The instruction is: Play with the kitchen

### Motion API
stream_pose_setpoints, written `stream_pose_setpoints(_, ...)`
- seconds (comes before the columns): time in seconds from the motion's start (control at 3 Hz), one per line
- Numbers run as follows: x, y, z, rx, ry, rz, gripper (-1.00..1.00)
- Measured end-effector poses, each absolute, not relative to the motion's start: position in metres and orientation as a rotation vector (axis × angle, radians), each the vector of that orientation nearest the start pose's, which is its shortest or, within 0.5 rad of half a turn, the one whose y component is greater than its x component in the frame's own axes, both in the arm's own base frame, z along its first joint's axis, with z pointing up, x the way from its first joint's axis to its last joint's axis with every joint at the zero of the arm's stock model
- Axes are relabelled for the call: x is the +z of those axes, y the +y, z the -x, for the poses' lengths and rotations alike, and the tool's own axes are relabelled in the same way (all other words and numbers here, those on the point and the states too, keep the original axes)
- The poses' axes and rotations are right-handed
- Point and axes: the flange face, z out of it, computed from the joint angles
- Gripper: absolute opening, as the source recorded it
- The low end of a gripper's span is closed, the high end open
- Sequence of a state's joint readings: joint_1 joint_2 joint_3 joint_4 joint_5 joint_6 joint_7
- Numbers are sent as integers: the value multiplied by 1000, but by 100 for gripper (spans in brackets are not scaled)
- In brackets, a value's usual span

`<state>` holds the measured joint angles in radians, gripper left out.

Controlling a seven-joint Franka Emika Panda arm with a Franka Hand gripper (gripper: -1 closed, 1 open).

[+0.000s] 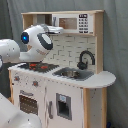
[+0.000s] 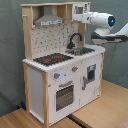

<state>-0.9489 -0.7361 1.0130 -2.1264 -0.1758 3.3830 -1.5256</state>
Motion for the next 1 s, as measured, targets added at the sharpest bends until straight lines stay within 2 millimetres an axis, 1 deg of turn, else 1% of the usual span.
stream_pose_setpoints(0.67,698,230,-416,743,1398,-564,-100)
stream_pose_setpoints(1.0,716,238,-394,780,1375,-530,-100)
